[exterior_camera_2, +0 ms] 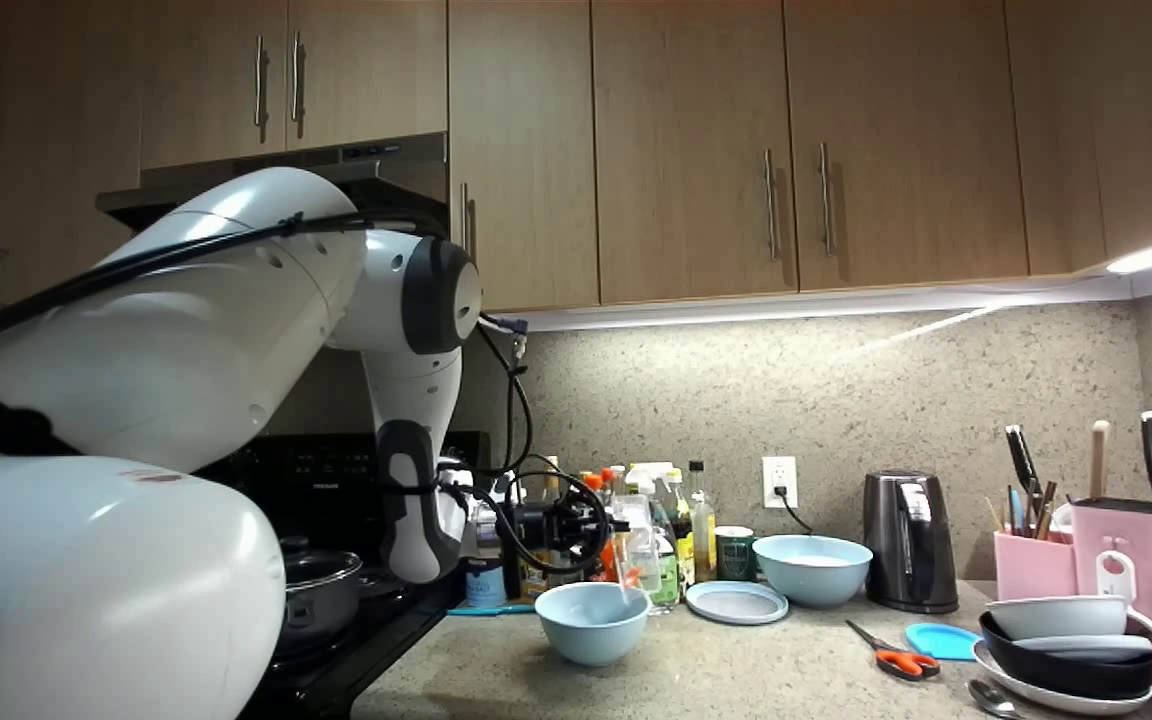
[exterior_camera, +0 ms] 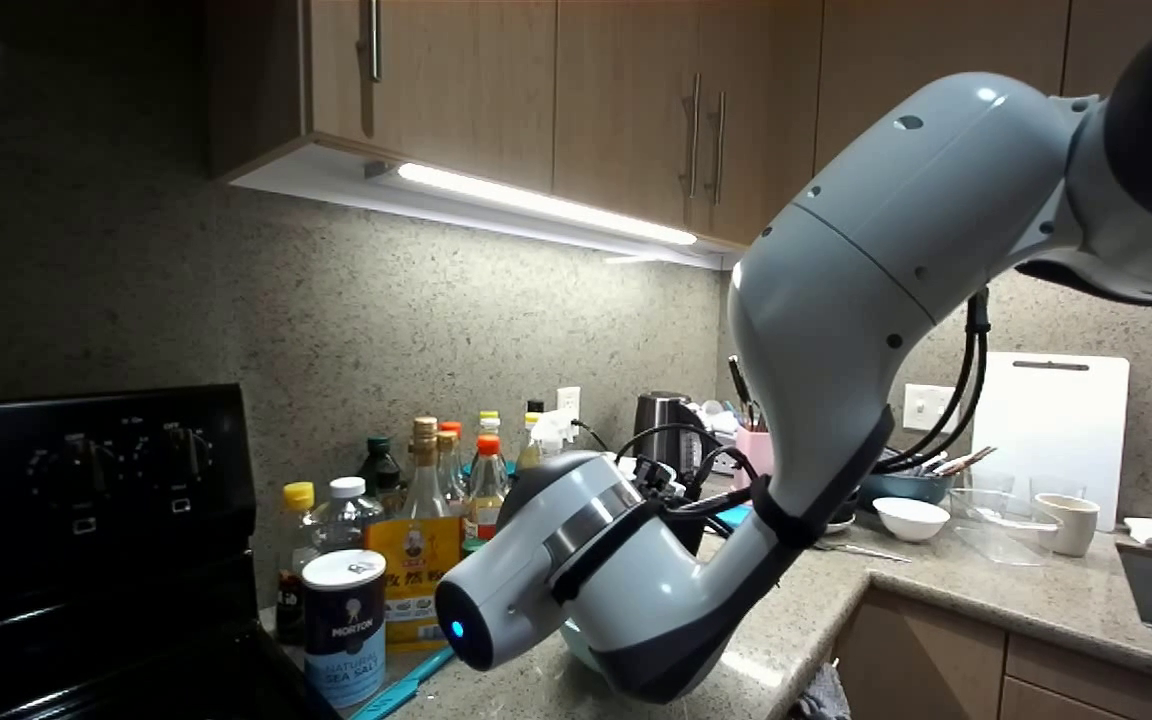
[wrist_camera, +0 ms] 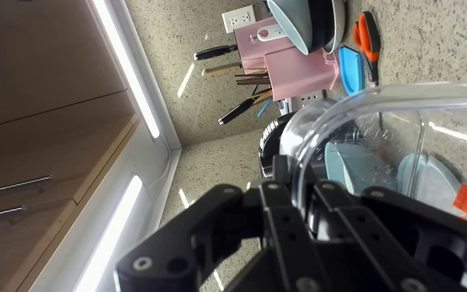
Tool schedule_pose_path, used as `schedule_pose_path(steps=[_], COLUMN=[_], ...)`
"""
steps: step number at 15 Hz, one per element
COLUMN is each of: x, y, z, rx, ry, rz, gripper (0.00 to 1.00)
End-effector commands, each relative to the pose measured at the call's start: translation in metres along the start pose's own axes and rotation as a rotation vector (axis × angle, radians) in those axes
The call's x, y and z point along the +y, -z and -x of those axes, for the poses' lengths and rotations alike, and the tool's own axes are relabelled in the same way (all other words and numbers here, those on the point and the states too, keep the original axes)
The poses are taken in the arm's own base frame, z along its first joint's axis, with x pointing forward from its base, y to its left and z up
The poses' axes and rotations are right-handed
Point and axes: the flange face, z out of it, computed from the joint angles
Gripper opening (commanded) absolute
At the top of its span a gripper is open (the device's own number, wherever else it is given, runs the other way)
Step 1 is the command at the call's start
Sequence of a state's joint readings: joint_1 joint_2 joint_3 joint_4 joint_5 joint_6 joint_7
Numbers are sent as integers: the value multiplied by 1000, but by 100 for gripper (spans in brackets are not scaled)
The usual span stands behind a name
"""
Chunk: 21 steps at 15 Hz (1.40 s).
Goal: Pour the contents from the clear bowl into the blue bowl
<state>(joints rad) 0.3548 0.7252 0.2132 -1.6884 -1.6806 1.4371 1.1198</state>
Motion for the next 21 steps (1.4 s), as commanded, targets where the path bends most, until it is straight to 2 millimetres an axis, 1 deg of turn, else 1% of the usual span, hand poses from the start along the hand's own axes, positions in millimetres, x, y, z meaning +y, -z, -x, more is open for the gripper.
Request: schedule_pose_path(steps=[1, 5, 8, 10, 11, 13, 14, 15, 16, 19, 21], x=[-8, -21, -27, -26, -24, -20, -17, -19, -14, -14, -13], y=[12, 29, 34, 34, 33, 31, 31, 29, 26, 19, 16], z=[9, 22, 28, 30, 28, 26, 23, 25, 19, 22, 22], rx=[20, 44, 44, 42, 64, 74, 87, 108, 93, 74, 60], ry=[47, 86, 101, 107, 75, 79, 23, 63, 13, 62, 50], rz=[128, 265, 283, 292, 316, 317, 339, 359, 359, 345, 343], gripper=[3, 3, 3, 3, 3, 3, 3, 4, 3, 3, 3])
